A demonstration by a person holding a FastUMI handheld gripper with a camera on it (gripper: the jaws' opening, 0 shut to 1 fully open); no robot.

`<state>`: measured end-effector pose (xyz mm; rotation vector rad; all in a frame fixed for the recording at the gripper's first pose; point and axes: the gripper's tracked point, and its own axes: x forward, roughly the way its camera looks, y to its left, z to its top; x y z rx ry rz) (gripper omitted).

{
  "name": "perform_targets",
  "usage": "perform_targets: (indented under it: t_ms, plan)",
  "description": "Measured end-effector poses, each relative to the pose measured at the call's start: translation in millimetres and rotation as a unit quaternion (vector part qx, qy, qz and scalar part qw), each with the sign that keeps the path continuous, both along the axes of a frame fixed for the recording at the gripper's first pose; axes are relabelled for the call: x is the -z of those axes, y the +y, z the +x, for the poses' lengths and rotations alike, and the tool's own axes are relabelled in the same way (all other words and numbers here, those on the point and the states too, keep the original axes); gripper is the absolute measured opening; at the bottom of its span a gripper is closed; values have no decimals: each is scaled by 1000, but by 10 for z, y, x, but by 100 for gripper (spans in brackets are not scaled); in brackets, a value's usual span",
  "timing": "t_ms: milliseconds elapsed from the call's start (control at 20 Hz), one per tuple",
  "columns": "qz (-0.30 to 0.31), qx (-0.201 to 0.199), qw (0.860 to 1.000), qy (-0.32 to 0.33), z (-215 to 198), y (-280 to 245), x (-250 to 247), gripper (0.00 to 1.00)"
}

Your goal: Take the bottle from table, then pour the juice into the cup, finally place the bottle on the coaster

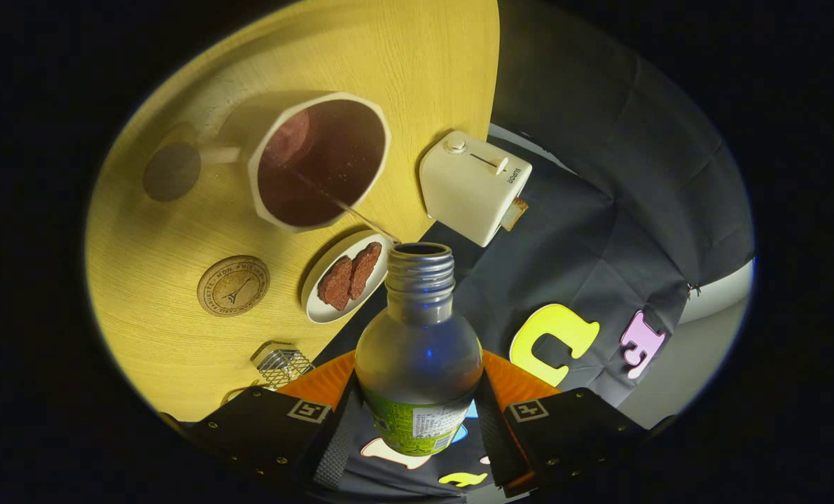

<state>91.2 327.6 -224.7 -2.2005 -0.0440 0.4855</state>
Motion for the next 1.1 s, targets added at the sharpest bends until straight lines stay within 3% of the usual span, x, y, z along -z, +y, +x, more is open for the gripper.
perform_targets:
  t_ms: [600, 1100]
  plan:
    - [-21, 7, 1000, 5, -79, -30, 182, 77]
    - [11, 28, 999, 36, -118, -58, 360, 77]
